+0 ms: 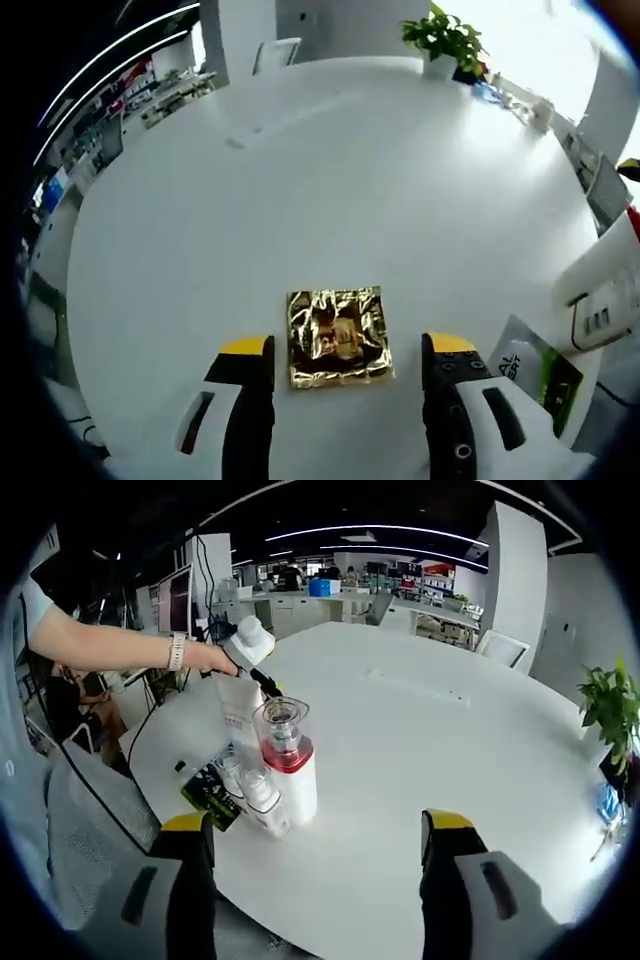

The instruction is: Arrange the skincare products in the storage area until every visible bottle or jar stands upright without overlapping.

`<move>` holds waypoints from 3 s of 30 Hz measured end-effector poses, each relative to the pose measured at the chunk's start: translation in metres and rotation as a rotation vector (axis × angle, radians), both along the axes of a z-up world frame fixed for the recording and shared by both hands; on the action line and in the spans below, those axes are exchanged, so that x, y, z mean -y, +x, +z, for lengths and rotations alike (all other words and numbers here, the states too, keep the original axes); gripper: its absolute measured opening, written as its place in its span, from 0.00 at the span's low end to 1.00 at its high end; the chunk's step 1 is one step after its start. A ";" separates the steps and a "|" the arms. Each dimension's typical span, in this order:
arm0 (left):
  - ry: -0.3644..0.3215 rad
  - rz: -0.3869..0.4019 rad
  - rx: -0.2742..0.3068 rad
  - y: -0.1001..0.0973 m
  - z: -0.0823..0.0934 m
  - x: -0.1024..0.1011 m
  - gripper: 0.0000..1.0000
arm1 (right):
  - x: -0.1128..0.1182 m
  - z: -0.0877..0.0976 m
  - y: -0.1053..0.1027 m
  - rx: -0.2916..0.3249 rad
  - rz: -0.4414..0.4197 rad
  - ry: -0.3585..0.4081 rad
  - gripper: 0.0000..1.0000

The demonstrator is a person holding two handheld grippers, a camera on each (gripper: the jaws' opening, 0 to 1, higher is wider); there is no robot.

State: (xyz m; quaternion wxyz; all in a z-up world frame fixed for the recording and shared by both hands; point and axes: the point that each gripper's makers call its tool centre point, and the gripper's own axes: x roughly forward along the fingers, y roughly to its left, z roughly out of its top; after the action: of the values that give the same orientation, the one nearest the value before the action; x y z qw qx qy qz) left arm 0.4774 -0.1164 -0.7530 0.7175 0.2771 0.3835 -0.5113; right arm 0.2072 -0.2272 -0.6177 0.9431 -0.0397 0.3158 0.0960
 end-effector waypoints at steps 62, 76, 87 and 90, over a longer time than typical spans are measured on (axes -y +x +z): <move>0.137 -0.409 0.010 -0.060 0.013 -0.109 0.36 | -0.029 0.022 0.004 0.046 0.091 -0.026 0.94; 0.156 -0.615 0.035 -0.095 0.010 -0.114 0.36 | -0.032 0.026 0.001 0.052 0.101 -0.037 0.95; 0.156 -0.686 0.028 -0.108 0.004 -0.108 0.36 | -0.033 0.028 0.000 0.055 0.106 -0.045 0.94; 0.157 -0.695 0.023 -0.108 0.003 -0.108 0.36 | -0.032 0.029 -0.001 0.053 0.104 -0.043 0.94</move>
State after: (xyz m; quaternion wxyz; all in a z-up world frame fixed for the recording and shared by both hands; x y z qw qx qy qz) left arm 0.3690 -0.0084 -0.7504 0.4815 0.4508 0.2965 -0.6907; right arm 0.2067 -0.1955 -0.5892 0.9438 -0.0788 0.2900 0.1372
